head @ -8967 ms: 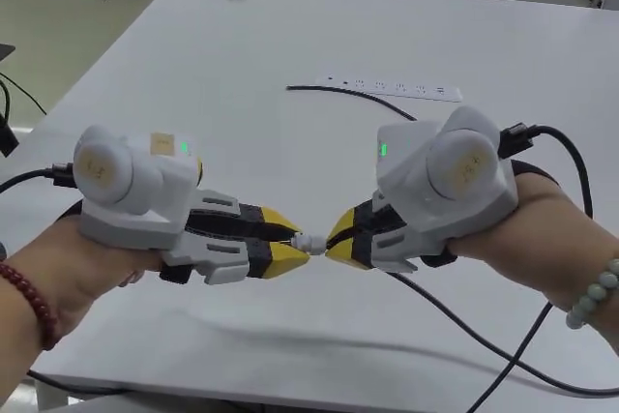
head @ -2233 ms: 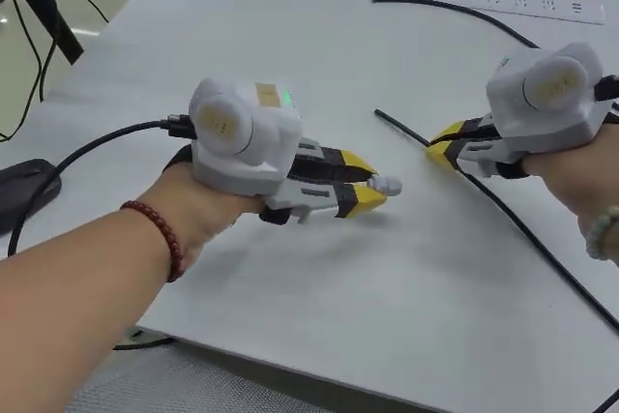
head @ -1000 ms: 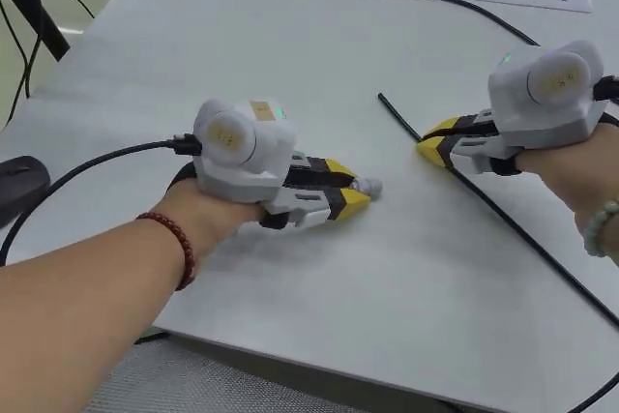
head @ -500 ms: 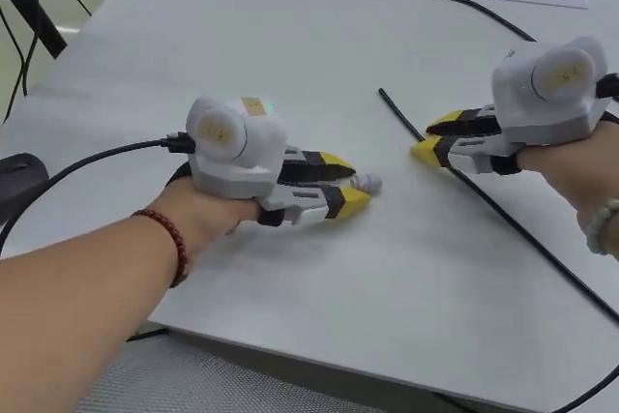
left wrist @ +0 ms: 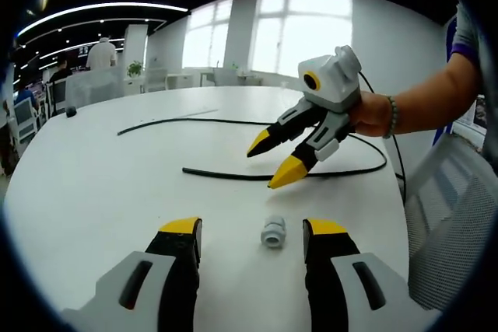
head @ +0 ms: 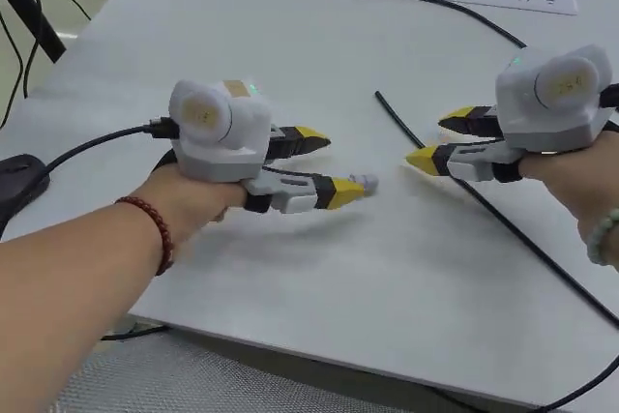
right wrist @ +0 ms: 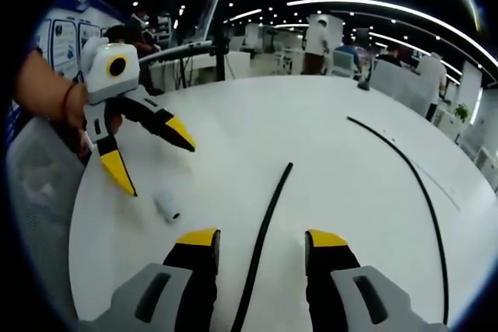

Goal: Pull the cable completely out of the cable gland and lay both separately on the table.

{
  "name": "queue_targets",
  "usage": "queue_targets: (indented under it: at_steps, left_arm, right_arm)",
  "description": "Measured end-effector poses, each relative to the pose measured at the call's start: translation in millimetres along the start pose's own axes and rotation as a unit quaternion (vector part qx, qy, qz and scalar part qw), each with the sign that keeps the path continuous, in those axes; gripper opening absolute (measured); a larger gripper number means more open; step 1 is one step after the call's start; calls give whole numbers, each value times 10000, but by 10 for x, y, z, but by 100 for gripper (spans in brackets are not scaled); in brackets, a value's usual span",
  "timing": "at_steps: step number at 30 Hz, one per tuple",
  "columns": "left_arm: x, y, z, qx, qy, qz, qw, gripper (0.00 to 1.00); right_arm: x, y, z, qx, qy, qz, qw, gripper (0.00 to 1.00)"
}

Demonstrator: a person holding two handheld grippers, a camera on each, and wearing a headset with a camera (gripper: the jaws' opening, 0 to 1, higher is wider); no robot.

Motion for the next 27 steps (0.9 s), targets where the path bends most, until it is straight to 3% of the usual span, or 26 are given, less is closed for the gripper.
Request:
queue_targets:
  at_steps: [6,15,27]
  left_arm:
    - [85,60,-17,-136,143,-40,9998,55]
    - [244,198,-89,-114,303,-190,9993,64]
    - [455,388,-191,-185,533,-423,9975,67]
  right_arm:
    - [161,-31,48,-84,-129,-9,9999,44]
    - [566,18,66,-248,-561,-182,9980,59]
    - [1087,-80,199,-396,-961,-195,9944,62]
Point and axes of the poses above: the centre of the closed fingertips' face, and the gripper's own axes: x roughly backward along the fingers, z roughly to its left, y roughly out of its top, the point moved 1 cm from there along x, roughly backward along the fingers, and after that the axes turned 7 degrees about x, right-handed, at the moved point
